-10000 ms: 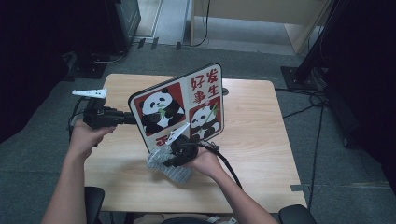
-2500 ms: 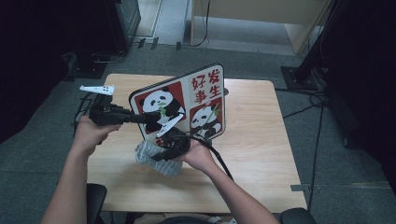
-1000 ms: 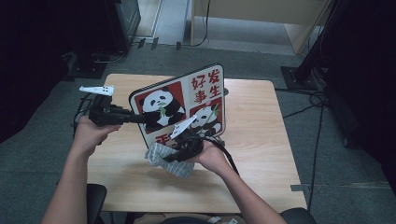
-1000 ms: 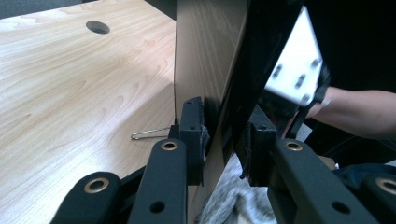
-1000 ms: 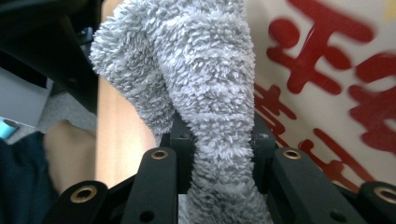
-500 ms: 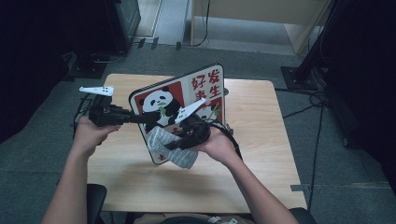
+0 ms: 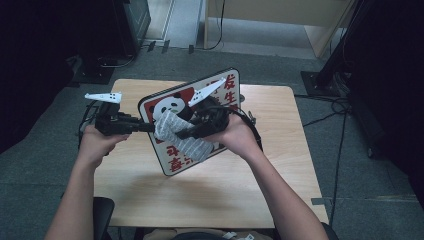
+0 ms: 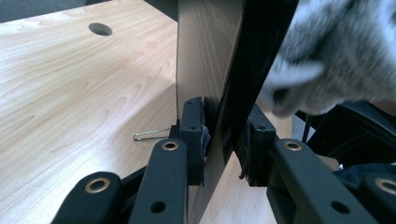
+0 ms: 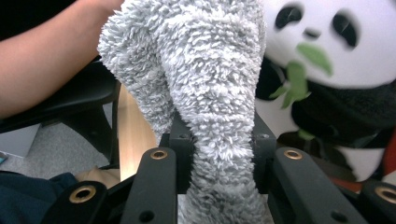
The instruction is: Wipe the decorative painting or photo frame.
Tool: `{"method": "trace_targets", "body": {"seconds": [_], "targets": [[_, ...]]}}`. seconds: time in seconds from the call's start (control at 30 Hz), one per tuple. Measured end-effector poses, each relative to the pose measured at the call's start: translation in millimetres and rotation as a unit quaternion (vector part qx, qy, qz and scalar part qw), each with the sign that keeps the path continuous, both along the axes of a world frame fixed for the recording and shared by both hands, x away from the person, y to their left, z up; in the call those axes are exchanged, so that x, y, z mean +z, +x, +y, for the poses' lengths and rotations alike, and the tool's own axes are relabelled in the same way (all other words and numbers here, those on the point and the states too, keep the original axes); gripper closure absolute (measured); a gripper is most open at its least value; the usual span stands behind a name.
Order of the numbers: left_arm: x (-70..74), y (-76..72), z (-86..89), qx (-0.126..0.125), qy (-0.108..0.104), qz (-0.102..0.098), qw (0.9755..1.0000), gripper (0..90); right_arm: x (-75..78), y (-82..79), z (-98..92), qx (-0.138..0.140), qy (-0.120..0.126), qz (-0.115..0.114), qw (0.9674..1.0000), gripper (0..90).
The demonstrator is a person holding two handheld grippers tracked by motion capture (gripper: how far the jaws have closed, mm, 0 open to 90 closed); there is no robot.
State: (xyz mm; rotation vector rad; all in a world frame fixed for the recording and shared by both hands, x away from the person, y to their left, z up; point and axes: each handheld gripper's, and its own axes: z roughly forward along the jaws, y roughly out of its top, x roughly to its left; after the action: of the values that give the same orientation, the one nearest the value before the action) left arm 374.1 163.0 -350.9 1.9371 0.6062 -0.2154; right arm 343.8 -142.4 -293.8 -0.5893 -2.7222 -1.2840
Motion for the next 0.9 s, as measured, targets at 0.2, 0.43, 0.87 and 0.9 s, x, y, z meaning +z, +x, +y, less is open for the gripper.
{"method": "trace_targets", "body": {"seconds": [0.2, 0.43, 0.87, 0.9], "targets": [[-0.1, 0.0, 0.0, 0.000, 0.000, -0.001, 1.0000, 74.6, 20.7, 9.5, 0.7, -0.008, 0.015, -0.002, 0.9999, 71.0], [-0.3, 0.0, 0.0, 0.003, -0.002, -0.002, 1.0000, 74.8, 48.0, 18.2, 7.4, -0.015, 0.022, -0.015, 0.9995, 70.6], [-0.4, -0.1, 0.0, 0.002, -0.002, -0.005, 1.0000, 74.8, 95.5, 41.7, 37.4, -0.029, 0.003, -0.041, 0.9987, 70.3], [-0.4, -0.1, 0.0, 0.002, -0.002, -0.006, 1.0000, 74.8, 96.6, 45.5, 40.6, -0.032, 0.001, -0.040, 0.9987, 70.3]]}}
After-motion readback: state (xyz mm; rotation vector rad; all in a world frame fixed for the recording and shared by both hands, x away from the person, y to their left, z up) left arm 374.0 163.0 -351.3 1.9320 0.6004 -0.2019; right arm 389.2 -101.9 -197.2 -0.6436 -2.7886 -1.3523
